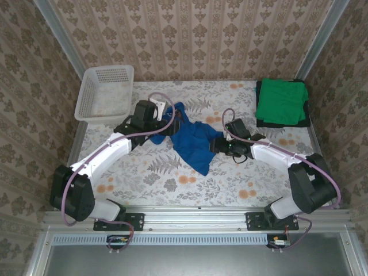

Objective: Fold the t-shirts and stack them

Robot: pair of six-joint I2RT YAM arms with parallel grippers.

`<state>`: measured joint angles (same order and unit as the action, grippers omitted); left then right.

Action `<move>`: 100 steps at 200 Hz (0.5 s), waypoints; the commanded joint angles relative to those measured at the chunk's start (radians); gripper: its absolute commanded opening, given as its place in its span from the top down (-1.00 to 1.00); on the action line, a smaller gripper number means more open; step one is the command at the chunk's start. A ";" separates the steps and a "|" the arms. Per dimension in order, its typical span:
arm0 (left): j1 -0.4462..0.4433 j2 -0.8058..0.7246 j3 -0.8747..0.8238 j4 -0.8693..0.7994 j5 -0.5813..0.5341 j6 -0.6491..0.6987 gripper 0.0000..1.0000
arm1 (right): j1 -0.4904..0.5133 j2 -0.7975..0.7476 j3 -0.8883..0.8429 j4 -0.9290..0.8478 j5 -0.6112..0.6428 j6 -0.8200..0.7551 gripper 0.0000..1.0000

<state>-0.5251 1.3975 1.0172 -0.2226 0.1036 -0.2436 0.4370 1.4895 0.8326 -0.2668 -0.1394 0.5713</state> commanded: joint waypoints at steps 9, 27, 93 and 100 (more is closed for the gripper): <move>0.063 0.080 -0.041 0.054 0.026 -0.026 -0.68 | 0.069 0.092 0.088 0.006 0.031 -0.003 -0.43; 0.122 0.184 0.009 0.064 0.053 -0.030 -0.52 | 0.103 0.148 0.141 -0.033 0.062 -0.012 -0.28; 0.142 0.431 0.209 0.080 0.199 -0.006 0.30 | 0.090 -0.006 0.197 -0.246 0.277 -0.083 0.85; 0.142 0.439 0.225 0.074 0.205 -0.001 0.52 | 0.081 -0.029 0.210 -0.261 0.282 -0.100 0.92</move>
<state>-0.3782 1.8191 1.1790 -0.1680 0.2310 -0.2615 0.5392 1.5692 0.9867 -0.4152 0.0463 0.5259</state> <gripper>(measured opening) 0.406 0.091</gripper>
